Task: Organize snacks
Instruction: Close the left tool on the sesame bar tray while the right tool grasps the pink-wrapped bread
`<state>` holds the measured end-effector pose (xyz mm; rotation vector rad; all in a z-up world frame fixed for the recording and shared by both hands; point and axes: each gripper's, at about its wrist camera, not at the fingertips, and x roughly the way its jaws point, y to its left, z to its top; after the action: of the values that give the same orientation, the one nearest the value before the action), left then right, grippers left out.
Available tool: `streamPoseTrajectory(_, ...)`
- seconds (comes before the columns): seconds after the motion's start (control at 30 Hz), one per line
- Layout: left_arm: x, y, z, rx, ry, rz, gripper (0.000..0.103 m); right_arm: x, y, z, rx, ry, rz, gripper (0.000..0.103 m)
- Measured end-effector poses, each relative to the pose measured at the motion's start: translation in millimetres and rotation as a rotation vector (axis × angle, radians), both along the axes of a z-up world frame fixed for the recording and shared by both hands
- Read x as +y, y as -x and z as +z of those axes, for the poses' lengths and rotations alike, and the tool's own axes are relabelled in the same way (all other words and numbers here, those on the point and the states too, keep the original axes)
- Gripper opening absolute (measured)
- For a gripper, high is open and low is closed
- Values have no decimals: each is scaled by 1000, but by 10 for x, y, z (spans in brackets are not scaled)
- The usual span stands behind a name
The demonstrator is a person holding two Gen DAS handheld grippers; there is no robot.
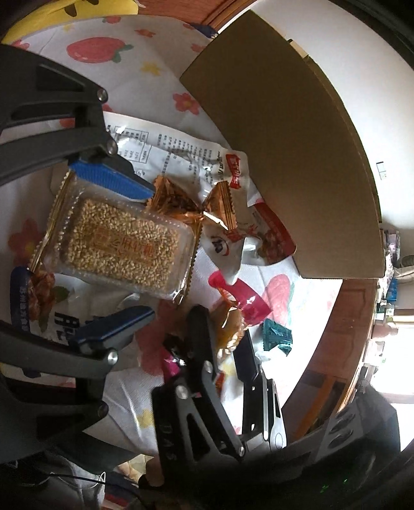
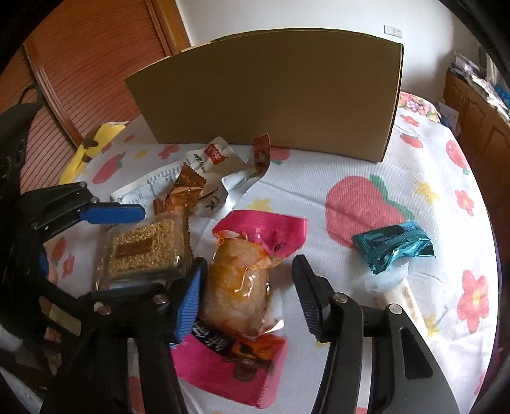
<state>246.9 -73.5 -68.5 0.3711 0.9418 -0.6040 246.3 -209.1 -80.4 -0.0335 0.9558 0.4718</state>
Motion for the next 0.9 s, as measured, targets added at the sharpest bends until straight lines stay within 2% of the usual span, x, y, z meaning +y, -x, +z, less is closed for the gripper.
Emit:
streamPoseTrajectory(0.03, 3, -8, -3, 4, 3, 1, 70, -20, 11, -2, -5, 4, -2, 45)
streamPoseTrajectory(0.47, -12, -58, -29, 19, 0, 6, 69, -38, 105, -32, -63, 3, 14, 45)
streamPoseTrajectory(0.67, -18, -42, -23, 20, -5, 5, 58, 8, 137, -43, -88, 35, 20, 45)
streamPoseTrajectory(0.8, 13, -8, -13, 12, -1, 3, 45, 9, 134, -46, -91, 31, 17, 45)
streamPoseTrajectory(0.9, 53, -1, -2, 13, 14, 12, 44, 1, 131, -51, -90, 23, 15, 45)
